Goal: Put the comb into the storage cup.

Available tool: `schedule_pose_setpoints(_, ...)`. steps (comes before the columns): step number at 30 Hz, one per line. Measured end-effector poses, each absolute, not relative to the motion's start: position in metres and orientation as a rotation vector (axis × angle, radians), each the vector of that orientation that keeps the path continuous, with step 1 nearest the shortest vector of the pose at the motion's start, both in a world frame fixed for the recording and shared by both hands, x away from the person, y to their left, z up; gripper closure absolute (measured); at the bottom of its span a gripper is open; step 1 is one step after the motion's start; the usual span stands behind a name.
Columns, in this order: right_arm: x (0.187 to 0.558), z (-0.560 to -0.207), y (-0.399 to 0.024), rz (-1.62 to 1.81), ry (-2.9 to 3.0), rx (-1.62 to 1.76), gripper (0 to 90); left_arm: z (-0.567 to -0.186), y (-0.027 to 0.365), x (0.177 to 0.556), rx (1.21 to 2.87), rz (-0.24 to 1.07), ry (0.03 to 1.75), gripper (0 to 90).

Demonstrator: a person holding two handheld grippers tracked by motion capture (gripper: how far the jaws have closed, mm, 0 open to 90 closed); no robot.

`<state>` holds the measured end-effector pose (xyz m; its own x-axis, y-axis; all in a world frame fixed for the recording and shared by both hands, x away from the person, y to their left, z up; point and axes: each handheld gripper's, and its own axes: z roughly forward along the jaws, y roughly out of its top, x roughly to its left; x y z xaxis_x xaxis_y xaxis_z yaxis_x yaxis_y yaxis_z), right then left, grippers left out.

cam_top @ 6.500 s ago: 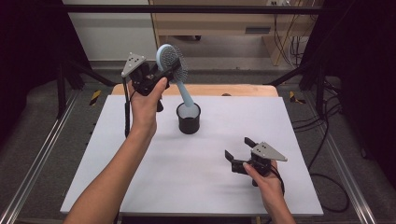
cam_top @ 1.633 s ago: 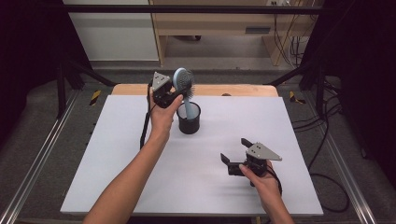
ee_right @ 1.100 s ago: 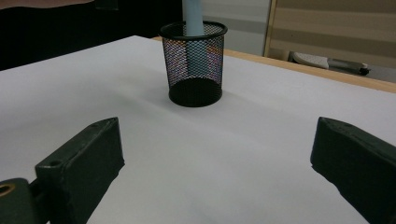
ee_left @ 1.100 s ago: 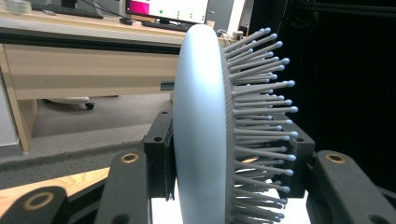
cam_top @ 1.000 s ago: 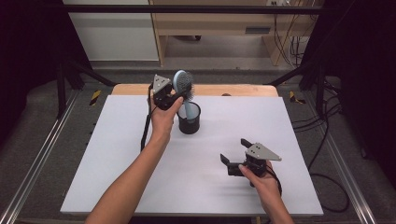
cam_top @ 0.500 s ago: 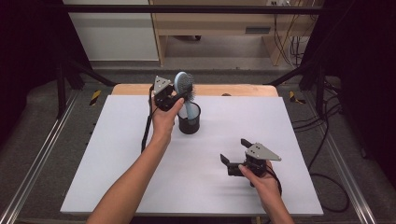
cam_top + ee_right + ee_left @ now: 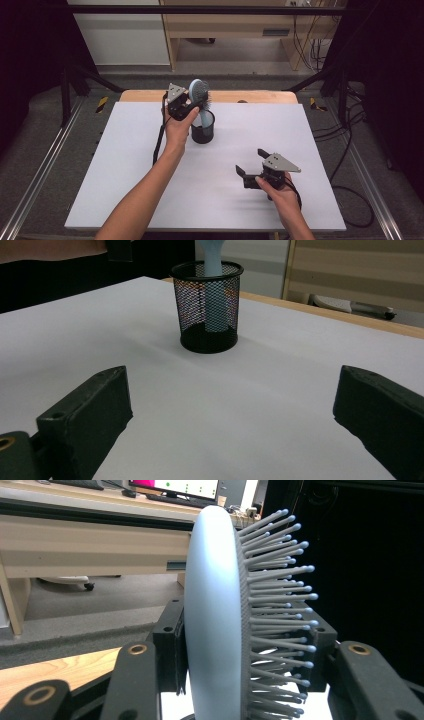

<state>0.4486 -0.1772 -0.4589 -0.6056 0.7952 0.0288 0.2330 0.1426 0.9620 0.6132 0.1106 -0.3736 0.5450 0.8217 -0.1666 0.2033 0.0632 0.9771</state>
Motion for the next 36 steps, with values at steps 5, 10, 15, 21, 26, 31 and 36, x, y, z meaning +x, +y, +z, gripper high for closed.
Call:
schedule_pose_setpoints(5,0.448,-0.459,-0.177,1.48,1.925,0.982,2.5,-0.377,0.109,0.613,1.473,0.582,0.933,49.5)
schedule_pose_setpoints(10,0.449,-0.459,-0.177,1.478,1.928,0.982,2.5,-0.38,0.107,0.613,1.481,0.579,0.929,49.5)
schedule_pose_setpoints(15,0.449,-0.459,-0.177,1.478,1.926,0.983,2.5,-0.383,0.107,0.613,1.484,0.576,0.934,49.4)
schedule_pose_setpoints(21,0.449,-0.459,-0.176,1.479,1.929,0.983,2.5,-0.383,0.11,0.614,1.487,0.577,0.935,48.5)
schedule_pose_setpoints(26,0.448,-0.459,-0.176,1.479,1.928,0.985,2.2,-0.383,0.114,0.615,1.506,0.577,0.929,46.6)
schedule_pose_setpoints(31,0.449,-0.459,-0.176,1.478,1.928,0.98,2.2,-0.382,0.121,0.617,1.52,0.572,0.948,43.9)
schedule_pose_setpoints(36,0.449,-0.459,-0.175,1.481,1.926,0.98,2.1,-0.383,0.128,0.619,1.521,0.572,0.969,41.8)
